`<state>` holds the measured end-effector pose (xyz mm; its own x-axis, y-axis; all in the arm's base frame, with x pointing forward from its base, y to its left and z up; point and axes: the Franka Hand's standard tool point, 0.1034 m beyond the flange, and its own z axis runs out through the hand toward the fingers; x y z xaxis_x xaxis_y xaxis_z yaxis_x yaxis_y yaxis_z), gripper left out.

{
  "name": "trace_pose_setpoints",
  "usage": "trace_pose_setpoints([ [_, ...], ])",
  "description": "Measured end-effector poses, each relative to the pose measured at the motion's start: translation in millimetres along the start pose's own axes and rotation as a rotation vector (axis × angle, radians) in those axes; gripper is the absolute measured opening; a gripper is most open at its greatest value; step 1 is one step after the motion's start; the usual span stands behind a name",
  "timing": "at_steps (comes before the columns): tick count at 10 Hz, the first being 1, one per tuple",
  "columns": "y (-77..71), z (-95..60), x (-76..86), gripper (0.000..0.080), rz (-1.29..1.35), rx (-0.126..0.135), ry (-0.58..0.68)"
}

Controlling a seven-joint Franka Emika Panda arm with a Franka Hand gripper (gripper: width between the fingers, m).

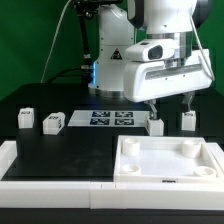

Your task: Assemble one leg

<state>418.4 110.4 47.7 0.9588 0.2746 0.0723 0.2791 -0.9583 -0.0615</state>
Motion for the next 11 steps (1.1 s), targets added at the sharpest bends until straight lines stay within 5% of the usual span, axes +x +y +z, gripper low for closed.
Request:
trace_pose_setpoints([
  [4, -21.3, 0.9, -0.6, 0.0649, 0.418, 0.03, -0.004],
  [8, -21.5, 2.4, -1.9, 0.0649, 0.426, 0.035, -0.046],
  [11, -44.1, 4.2, -20.7, 0.0649, 0.421, 0.048, -0.277],
])
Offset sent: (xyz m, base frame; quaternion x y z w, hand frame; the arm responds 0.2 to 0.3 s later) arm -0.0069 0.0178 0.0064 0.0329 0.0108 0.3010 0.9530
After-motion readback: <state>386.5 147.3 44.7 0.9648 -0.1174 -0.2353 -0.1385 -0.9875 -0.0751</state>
